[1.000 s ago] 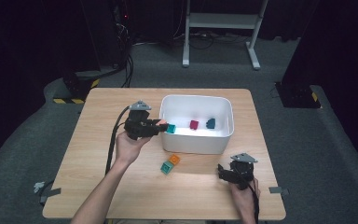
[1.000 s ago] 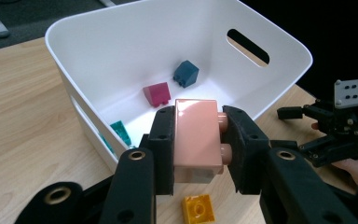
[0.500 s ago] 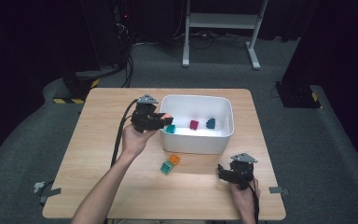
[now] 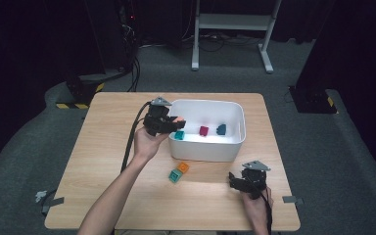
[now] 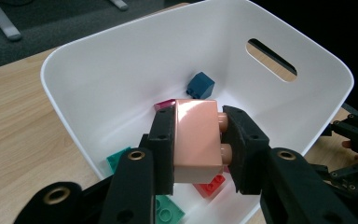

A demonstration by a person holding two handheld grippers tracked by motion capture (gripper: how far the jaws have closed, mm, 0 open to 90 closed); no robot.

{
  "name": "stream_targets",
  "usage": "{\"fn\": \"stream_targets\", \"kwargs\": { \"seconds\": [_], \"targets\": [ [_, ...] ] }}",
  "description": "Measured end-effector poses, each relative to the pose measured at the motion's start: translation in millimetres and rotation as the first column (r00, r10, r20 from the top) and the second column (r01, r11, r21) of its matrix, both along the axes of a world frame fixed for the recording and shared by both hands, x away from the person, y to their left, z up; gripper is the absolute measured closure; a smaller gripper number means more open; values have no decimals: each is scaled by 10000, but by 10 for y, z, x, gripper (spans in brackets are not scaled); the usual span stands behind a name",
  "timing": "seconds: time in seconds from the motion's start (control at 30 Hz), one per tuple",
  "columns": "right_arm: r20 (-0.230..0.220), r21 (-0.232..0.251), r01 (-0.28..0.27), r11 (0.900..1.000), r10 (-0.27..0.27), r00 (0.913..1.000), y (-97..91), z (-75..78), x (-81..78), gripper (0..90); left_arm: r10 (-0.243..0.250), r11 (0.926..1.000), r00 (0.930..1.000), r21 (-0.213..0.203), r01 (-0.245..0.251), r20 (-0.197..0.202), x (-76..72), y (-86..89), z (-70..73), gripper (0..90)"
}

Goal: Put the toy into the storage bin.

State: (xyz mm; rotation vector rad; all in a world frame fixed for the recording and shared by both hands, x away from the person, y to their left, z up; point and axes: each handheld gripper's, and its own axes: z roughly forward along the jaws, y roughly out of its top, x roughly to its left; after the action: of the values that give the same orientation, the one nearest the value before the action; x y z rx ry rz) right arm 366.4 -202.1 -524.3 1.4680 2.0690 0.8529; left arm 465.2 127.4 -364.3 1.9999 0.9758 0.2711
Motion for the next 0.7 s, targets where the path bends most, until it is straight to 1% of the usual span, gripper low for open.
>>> {"fn": "stream_targets", "kwargs": {
  "seconds": [0.13, 0.33, 0.5, 0.57, 0.63, 0.7],
  "targets": [
    [9, 5, 8, 10000, -8, 10000, 1, 0, 1, 173, 7, 9999, 10000, 148, -7, -16, 31, -36, -25, 654],
    [1, 2, 2, 10000, -2, 10000, 0, 0, 0, 173, 23, 9999, 9999, 142, -21, -109, 65, -62, -53, 650],
    [0, 2, 2, 10000, -2, 10000, 0, 0, 0, 173, -58, 9997, 9999, 254, 63, -163, 76, -89, -79, 638],
    [1, 2, 0, 10000, 0, 10000, 0, 0, 0, 173, -118, 9995, 9997, 280, 124, -201, 83, -100, -88, 605],
    [0, 4, 3, 10000, -3, 10000, 0, 0, 0, 173, -97, 9994, 9993, 314, 108, -351, 92, -109, -101, 546],
    [2, 5, 4, 10000, -4, 10000, 0, 0, 0, 173, -32, 9994, 9994, 356, 44, -345, 91, -108, -106, 488]
  ]
}}
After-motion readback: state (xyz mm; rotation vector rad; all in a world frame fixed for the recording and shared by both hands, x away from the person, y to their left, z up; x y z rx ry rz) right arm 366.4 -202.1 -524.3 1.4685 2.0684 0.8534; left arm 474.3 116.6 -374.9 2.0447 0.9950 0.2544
